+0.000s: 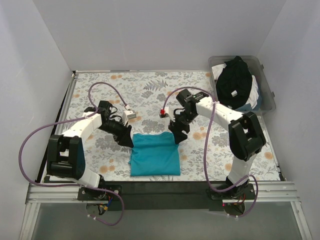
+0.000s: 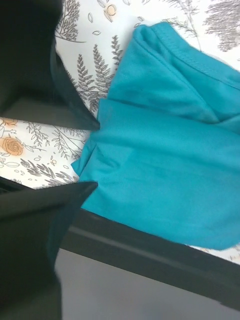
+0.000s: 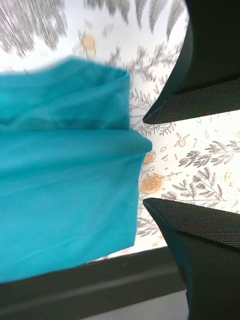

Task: Fold and stack the t-shirts
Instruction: Fold the tshirt

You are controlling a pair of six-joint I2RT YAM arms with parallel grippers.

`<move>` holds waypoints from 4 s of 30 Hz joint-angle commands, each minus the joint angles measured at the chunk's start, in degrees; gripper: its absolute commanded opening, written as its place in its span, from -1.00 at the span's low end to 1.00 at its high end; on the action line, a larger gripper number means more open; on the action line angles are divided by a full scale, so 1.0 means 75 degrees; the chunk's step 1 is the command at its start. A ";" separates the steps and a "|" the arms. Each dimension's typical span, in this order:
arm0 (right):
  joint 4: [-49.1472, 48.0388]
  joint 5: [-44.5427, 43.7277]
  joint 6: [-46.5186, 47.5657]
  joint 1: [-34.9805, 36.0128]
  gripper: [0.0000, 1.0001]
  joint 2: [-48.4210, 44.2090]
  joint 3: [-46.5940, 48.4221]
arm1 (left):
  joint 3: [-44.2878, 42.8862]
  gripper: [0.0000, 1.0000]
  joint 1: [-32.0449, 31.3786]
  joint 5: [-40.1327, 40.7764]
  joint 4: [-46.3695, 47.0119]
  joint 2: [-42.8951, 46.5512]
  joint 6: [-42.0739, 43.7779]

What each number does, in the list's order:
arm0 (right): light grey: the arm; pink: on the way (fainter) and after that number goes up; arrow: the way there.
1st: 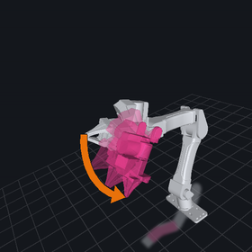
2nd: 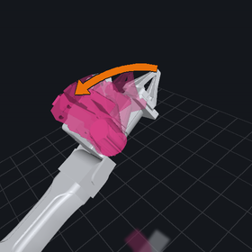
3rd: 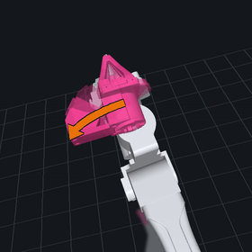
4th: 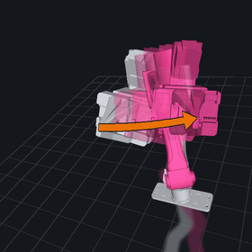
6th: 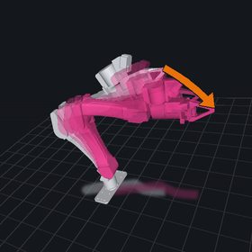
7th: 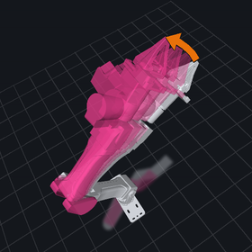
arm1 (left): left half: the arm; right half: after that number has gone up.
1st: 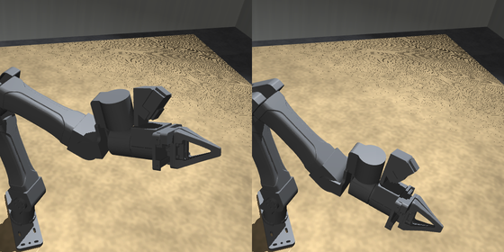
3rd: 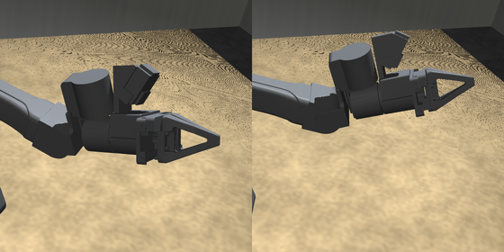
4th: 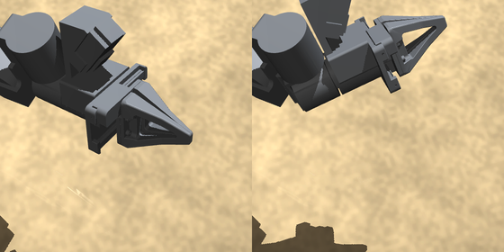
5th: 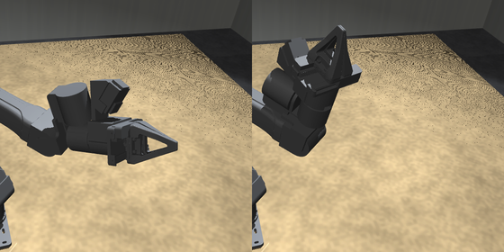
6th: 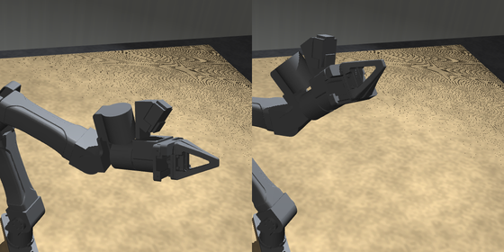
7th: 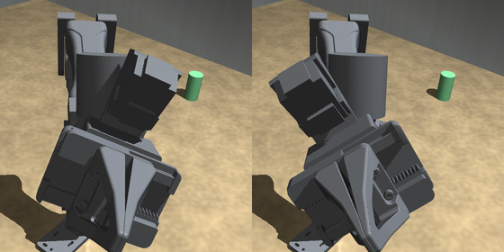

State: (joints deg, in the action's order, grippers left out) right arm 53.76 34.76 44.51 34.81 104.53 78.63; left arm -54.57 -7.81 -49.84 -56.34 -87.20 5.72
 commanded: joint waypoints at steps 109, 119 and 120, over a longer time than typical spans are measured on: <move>-0.0980 0.1213 -0.2502 -0.1243 0.33 0.1719 0.1410 | -0.1478 0.16 -0.0986 0.1537 0.1617 -0.0830 -0.0540; -0.0793 0.1131 -0.2220 -0.1043 0.13 0.1660 0.1094 | -0.1408 0.06 -0.0845 0.1688 0.1429 -0.1053 -0.0176; -0.0793 0.1107 -0.2208 -0.1032 0.11 0.1672 0.1094 | -0.1408 0.01 -0.0845 0.1701 0.1476 -0.1088 -0.0165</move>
State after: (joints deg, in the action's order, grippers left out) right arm 46.46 43.40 26.41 26.44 117.64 87.61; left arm -64.55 -14.39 -36.58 -45.23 -96.25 2.76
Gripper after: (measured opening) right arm 0.565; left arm 0.527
